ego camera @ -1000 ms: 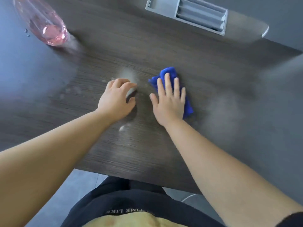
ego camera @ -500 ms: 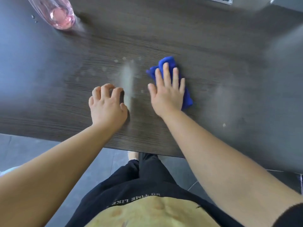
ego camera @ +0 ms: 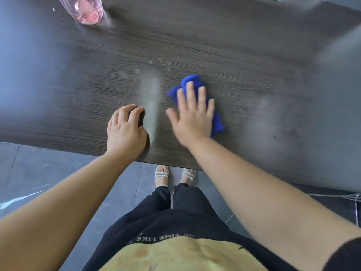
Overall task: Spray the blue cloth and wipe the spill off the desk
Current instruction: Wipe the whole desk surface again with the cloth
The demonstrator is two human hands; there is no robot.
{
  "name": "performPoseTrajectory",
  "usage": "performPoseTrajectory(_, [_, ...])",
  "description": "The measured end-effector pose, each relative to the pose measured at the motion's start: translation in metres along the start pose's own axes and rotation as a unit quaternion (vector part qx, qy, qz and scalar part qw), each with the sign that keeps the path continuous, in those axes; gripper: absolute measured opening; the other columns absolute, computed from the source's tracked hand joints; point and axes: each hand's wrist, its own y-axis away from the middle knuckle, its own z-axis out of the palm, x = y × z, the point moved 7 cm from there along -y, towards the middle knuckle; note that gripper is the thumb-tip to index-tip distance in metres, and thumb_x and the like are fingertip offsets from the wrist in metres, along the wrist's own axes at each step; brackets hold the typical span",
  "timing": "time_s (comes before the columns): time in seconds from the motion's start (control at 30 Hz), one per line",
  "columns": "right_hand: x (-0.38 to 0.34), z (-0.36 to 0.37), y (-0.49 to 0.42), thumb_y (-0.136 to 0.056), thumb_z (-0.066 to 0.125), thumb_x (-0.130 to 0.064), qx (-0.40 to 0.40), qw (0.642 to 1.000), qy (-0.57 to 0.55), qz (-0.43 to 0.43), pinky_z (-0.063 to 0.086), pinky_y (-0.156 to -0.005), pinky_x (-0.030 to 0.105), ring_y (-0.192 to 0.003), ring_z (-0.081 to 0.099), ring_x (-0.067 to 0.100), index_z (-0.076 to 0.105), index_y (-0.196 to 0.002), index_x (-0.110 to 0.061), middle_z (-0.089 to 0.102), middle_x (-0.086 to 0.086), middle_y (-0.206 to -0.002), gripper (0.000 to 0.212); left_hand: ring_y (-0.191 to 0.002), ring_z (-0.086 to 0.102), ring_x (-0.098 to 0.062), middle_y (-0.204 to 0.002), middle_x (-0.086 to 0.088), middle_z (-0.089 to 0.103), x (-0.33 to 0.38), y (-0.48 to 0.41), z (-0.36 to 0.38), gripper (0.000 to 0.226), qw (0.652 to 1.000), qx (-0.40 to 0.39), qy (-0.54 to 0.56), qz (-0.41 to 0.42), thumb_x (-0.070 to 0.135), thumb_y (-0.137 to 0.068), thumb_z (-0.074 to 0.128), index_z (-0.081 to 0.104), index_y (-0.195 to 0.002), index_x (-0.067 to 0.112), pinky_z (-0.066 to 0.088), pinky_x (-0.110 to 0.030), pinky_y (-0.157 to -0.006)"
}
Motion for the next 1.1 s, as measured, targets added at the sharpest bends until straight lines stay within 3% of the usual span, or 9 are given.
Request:
performPoseTrajectory(0.1, [-0.045, 0.003, 0.055, -0.091, 0.029, -0.054, -0.017, 0.977, 0.013, -0.214, 0.019, -0.112, 0.054, -0.141, 0.025, 0.030, 0.042, -0.141, -0.023, 0.029, 0.000, -0.153, 0.060, -0.131, 0.027, -0.031, -0.142, -0.008, 0.039, -0.001, -0.002, -0.005, 0.047, 0.999, 0.006, 0.034, -0.024, 0.008, -0.085, 0.049, 0.048, -0.131, 0.014, 0.025, -0.041, -0.107])
performPoseTrajectory(0.2, [0.006, -0.001, 0.093, -0.093, 0.039, -0.049, -0.032, 0.944, 0.012, -0.328, 0.020, -0.112, 0.050, -0.140, 0.028, 0.029, 0.040, -0.141, -0.027, 0.034, 0.000, -0.151, 0.053, -0.126, 0.034, -0.040, -0.132, -0.014, 0.047, 0.010, 0.008, 0.000, 0.043, 1.000, 0.000, -0.005, 0.020, 0.017, -0.082, 0.046, 0.056, -0.123, 0.011, 0.030, -0.048, -0.103])
performPoseTrajectory(0.33, [0.120, -0.011, 0.057, -0.096, 0.021, -0.051, -0.029, 0.987, 0.047, -0.148, 0.028, -0.107, 0.057, -0.138, 0.028, 0.033, 0.037, -0.143, -0.023, 0.031, 0.004, -0.152, 0.056, -0.120, 0.041, -0.047, -0.124, -0.019, 0.052, 0.038, 0.025, 0.018, 0.043, 0.996, -0.017, -0.035, 0.081, 0.020, -0.076, 0.046, 0.060, -0.115, 0.009, 0.032, -0.059, -0.102])
performPoseTrajectory(0.47, [0.106, -0.008, 0.038, -0.095, 0.019, -0.052, -0.009, 0.992, 0.006, 0.129, 0.012, -0.113, 0.054, -0.145, 0.010, 0.030, 0.026, -0.148, -0.022, 0.011, 0.002, -0.158, 0.061, -0.129, 0.032, -0.043, -0.134, -0.018, 0.045, 0.051, 0.033, 0.028, 0.047, 0.998, -0.026, -0.022, 0.054, 0.021, -0.078, 0.043, 0.057, -0.122, 0.010, 0.027, -0.057, -0.106])
performPoseTrajectory(0.6, [0.036, -0.004, 0.080, -0.091, 0.032, -0.048, 0.001, 0.993, 0.022, -0.118, 0.026, -0.108, 0.055, -0.138, 0.030, 0.033, 0.043, -0.140, -0.021, 0.033, 0.003, -0.152, 0.057, -0.134, 0.026, -0.037, -0.141, -0.016, 0.038, 0.061, 0.033, 0.030, 0.049, 1.000, -0.016, 0.015, 0.016, 0.024, -0.080, 0.042, 0.054, -0.126, 0.011, 0.023, -0.048, -0.109])
performPoseTrajectory(0.73, [0.095, -0.007, 0.124, -0.093, 0.037, -0.046, -0.029, 0.960, 0.024, -0.276, 0.020, -0.111, 0.050, -0.139, 0.029, 0.029, 0.040, -0.141, -0.026, 0.034, 0.000, -0.151, 0.052, -0.138, 0.017, -0.033, -0.146, -0.011, 0.029, 0.093, 0.031, 0.039, 0.047, 0.999, -0.024, 0.034, 0.029, 0.029, -0.084, 0.043, 0.051, -0.129, 0.015, 0.023, -0.046, -0.109])
performPoseTrajectory(0.87, [0.224, -0.018, 0.103, -0.096, 0.022, -0.049, -0.036, 0.993, 0.053, -0.097, 0.032, -0.105, 0.057, -0.135, 0.034, 0.037, 0.040, -0.141, -0.021, 0.034, 0.006, -0.150, 0.056, -0.137, 0.018, -0.032, -0.146, -0.009, 0.031, 0.135, 0.040, 0.053, 0.056, 0.995, -0.045, 0.023, 0.082, 0.041, -0.083, 0.035, 0.050, -0.130, 0.016, 0.024, -0.044, -0.109])
performPoseTrajectory(1.0, [0.251, -0.023, 0.084, -0.097, 0.018, -0.049, -0.007, 0.979, -0.005, 0.203, 0.011, -0.114, 0.052, -0.145, 0.009, 0.029, 0.025, -0.149, -0.024, 0.009, -0.001, -0.159, 0.058, -0.138, 0.017, -0.029, -0.148, -0.006, 0.029, 0.150, 0.053, 0.074, 0.048, 0.992, -0.070, -0.012, 0.108, 0.042, -0.093, 0.042, 0.046, -0.135, 0.018, 0.021, -0.043, -0.111])
performPoseTrajectory(1.1, [0.186, -0.018, 0.088, -0.095, 0.026, -0.049, 0.025, 0.986, -0.020, 0.166, 0.014, -0.111, 0.054, -0.143, 0.016, 0.030, 0.032, -0.146, -0.023, 0.017, 0.000, -0.157, 0.057, -0.136, 0.020, -0.028, -0.146, -0.006, 0.032, 0.146, 0.058, 0.084, 0.049, 0.992, -0.077, -0.028, 0.092, 0.043, -0.094, 0.041, 0.046, -0.135, 0.017, 0.018, -0.039, -0.112])
